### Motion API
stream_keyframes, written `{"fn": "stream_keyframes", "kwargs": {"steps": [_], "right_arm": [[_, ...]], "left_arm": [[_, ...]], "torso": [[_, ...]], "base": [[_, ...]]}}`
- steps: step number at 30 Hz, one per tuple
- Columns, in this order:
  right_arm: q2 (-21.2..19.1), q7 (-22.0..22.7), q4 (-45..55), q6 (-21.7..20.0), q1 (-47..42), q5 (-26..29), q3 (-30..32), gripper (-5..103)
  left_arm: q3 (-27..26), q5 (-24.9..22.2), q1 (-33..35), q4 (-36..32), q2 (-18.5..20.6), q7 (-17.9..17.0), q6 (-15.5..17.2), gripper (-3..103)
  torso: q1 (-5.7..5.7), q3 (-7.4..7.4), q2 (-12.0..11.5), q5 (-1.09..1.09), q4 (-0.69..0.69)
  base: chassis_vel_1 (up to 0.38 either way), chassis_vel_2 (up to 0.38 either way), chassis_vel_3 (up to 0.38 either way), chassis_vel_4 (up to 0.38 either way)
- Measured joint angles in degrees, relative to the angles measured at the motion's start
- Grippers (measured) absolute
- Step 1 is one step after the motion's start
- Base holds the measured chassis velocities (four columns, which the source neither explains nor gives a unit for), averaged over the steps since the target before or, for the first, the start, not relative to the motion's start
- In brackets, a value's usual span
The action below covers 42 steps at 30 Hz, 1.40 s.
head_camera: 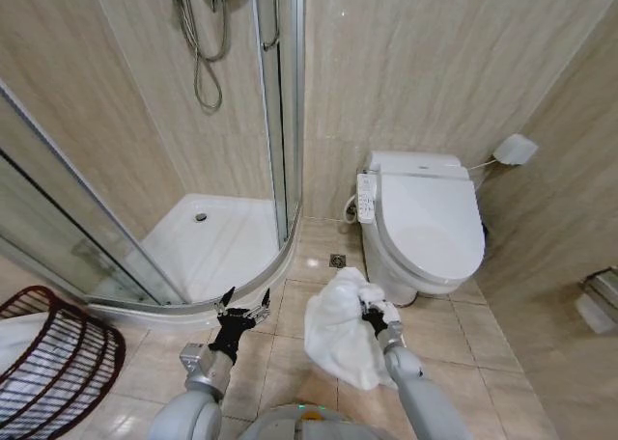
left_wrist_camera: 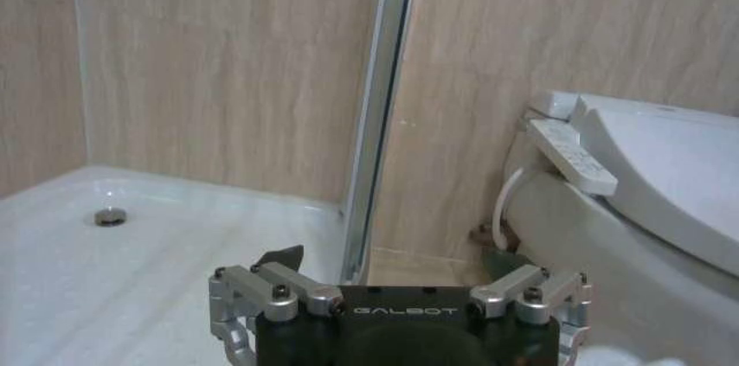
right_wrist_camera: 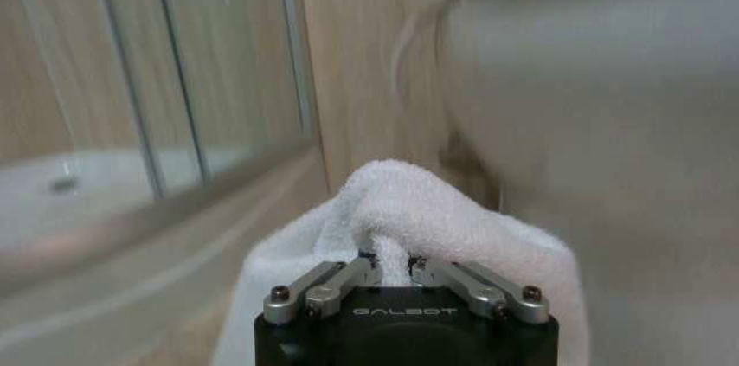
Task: Discard the used towel into the hamper.
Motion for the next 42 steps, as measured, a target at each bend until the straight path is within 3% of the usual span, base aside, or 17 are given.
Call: {"fn": "stream_keyframes", "kwargs": {"steps": [6, 15, 30, 42], "right_arm": [[-0.9, -3.7, 15.2, 1.5, -7.8, 0.1, 3.0, 8], [-2.5, -5.9, 30.3, 1.6, -14.5, -0.4, 4.6, 8], [-4.4, -5.9, 46.2, 0.8, -22.8, 2.6, 12.4, 8], [-5.2, -5.9, 50.3, 1.0, -27.3, 4.8, 16.6, 8]], "left_arm": [[0.0, 0.0, 0.0, 0.0, 0.0, 0.0, 0.0, 100], [0.0, 0.0, 0.0, 0.0, 0.0, 0.0, 0.0, 100], [0.0, 0.0, 0.0, 0.0, 0.0, 0.0, 0.0, 100], [0.0, 0.0, 0.0, 0.0, 0.0, 0.0, 0.0, 100]], "torso": [[0.0, 0.0, 0.0, 0.02, 0.0], [0.0, 0.0, 0.0, 0.04, 0.01], [0.0, 0.0, 0.0, 0.02, 0.0], [0.0, 0.0, 0.0, 0.03, 0.0]], "base": [[0.0, 0.0, 0.0, 0.0], [0.0, 0.0, 0.0, 0.0], [0.0, 0.0, 0.0, 0.0], [0.0, 0.0, 0.0, 0.0]]}}
